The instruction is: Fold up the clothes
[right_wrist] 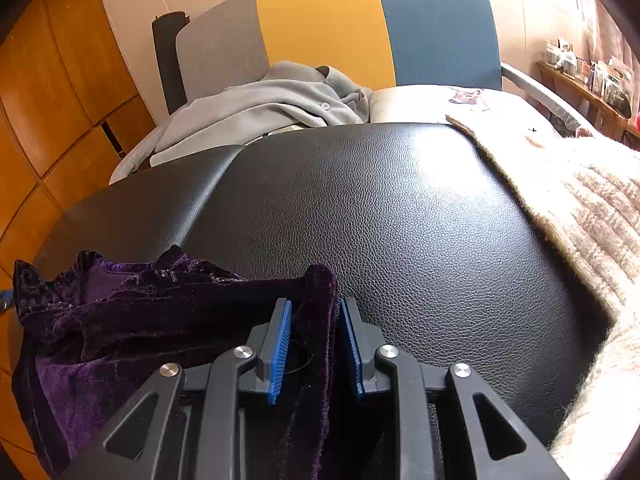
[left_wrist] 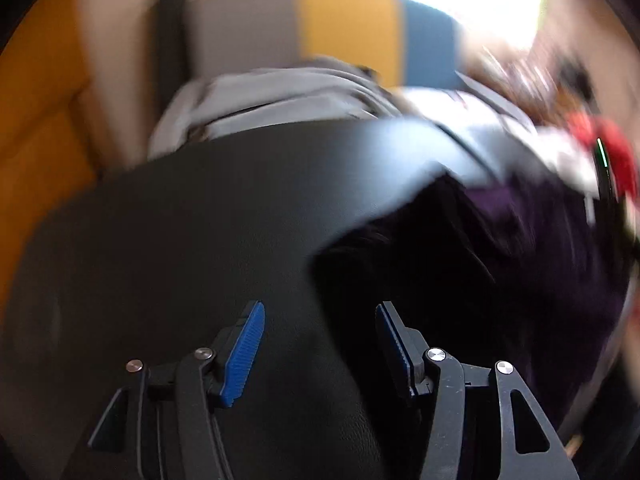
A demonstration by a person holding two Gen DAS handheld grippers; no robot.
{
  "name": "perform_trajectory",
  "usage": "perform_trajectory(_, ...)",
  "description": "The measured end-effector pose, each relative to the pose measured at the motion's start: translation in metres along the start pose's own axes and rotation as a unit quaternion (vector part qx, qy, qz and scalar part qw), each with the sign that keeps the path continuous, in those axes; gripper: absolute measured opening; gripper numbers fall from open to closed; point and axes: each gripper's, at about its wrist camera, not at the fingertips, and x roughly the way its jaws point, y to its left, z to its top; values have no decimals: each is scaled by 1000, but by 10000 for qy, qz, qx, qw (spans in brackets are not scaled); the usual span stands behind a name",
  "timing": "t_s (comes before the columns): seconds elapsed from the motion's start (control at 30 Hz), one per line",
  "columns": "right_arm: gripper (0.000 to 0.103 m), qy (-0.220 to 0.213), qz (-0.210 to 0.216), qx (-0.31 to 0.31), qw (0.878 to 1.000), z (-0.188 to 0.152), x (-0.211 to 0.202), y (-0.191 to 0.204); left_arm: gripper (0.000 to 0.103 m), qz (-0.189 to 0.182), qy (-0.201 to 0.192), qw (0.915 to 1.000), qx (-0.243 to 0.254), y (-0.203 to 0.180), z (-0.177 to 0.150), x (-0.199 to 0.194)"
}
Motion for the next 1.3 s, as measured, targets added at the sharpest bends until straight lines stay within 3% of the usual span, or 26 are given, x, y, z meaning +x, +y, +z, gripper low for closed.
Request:
perform_trajectory(0.1,25,-8,-30,-23,10000,0,1,1,58,-151,72,9948,1006,-28,21,11)
perform_trajectory(0.17,25,-11,-51,-41,10000,0,1,2,59,-259,153,9867,1598,-43,36,20)
perform_trajectory(0.33,25,-22,-17,-10,10000,0,2,1,59,-578,327,9715,2274,-54,63,38)
perform_trajectory(0.4,25,-30,22,24,10000,-1,2,-1,63,-845,369,9716,2178,-52,70,42)
perform_trajectory(0.53,26,-40,59,55,10000,-1,3,-1,65,-1436,487,9777,1452,-35,84,55)
perform_trajectory(0.6,26,-43,56,51,10000,-1,3,-1,77,-1534,590,9825,880,-25,84,65)
perform_trajectory(0.63,26,-44,46,42,10000,-1,3,0,69,-1581,641,9836,593,-20,84,70)
perform_trajectory(0.67,26,-44,13,14,10000,-1,3,1,34,-1627,691,9838,305,-15,85,75)
perform_trajectory(0.7,26,-44,-20,-13,10000,-1,3,2,6,-1671,741,9832,17,-10,85,80)
perform_trajectory(0.77,25,-45,-86,-68,9999,-1,4,5,7,-1822,609,9789,-689,6,81,77)
perform_trajectory(0.83,25,-45,-136,-110,9998,-1,3,7,7,-2026,250,9671,-1517,28,73,61)
perform_trajectory(0.93,25,-43,-133,-109,9998,-2,4,6,9,-2149,-36,9346,-2833,69,51,44)
perform_trajectory(1.03,25,-41,-60,-50,10000,-2,4,4,20,-1963,-23,9227,-3319,87,29,36)
perform_trajectory(1.1,25,-41,0,0,10000,-2,4,2,66,-1998,-74,9151,-3503,93,16,27)
perform_trajectory(1.17,26,-41,60,50,10000,-2,4,0,76,-2117,-194,9079,-3612,95,4,16)
perform_trajectory(1.3,28,-44,167,97,9998,-3,4,-1,76,-1971,41,9272,-3186,71,-4,10)
